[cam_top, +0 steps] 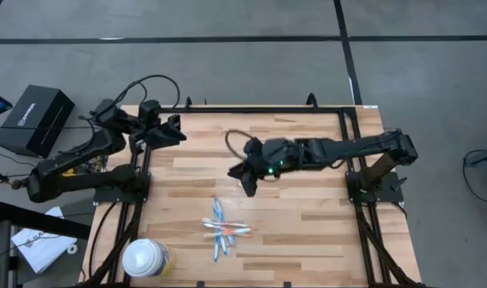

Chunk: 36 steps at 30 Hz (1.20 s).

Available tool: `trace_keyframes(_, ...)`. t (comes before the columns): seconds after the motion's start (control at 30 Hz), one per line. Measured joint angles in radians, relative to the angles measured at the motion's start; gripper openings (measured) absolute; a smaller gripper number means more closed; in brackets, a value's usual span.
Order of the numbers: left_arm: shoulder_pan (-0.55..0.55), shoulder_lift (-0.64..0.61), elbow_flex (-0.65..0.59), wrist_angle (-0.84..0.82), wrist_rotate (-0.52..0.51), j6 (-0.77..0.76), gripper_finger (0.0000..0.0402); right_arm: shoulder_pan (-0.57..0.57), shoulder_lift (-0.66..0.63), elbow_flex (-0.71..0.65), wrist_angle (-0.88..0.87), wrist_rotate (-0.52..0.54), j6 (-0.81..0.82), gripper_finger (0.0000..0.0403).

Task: Pick & Place toothbrushing station
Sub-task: Put the bottom orange toothbrush into the right section of the transparent organizer

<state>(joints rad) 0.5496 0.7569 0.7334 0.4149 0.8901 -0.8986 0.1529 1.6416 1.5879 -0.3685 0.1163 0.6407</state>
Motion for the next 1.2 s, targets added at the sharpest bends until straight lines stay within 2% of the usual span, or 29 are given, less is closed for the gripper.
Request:
trace_keyframes(0.1,-0.063,0.007,0.000,-0.001,-0.038,-0.007,0.0164,-0.022,-0.008,0.000,0.030,-0.059,-0.038,0.0131)
trace_keyframes(0.2,-0.126,0.021,0.000,0.001,-0.039,0.000,0.0177,-0.022,-0.004,0.001,0.002,-0.107,-0.087,0.0179)
trace_keyframes(0.33,-0.193,0.041,0.000,0.000,-0.076,0.031,0.0168,-0.007,0.019,0.000,-0.066,-0.139,-0.130,0.0204)
trace_keyframes(0.5,-0.225,0.074,0.000,-0.005,-0.104,0.089,0.0139,0.021,0.087,-0.002,-0.137,-0.217,-0.198,0.0171)
trace_keyframes(0.63,-0.225,0.088,0.000,-0.015,-0.112,0.149,0.0120,0.044,0.158,0.000,-0.120,-0.267,-0.207,0.0126)
trace_keyframes(0.73,-0.220,0.088,0.000,-0.085,-0.124,0.223,0.0117,0.056,0.205,0.000,-0.084,-0.308,-0.198,0.0105)
trace_keyframes(0.9,-0.200,0.088,-0.001,-0.252,-0.125,0.369,0.0127,0.069,0.260,0.000,-0.031,-0.329,-0.157,0.0099)
trace_keyframes(1.1,-0.192,0.087,0.000,-0.297,-0.174,0.486,0.0132,0.081,0.334,0.012,0.047,-0.368,-0.067,0.0099)
trace_keyframes(1.2,-0.160,0.079,0.000,-0.391,-0.187,0.541,0.0132,0.088,0.379,0.049,0.030,-0.371,-0.052,0.0099)
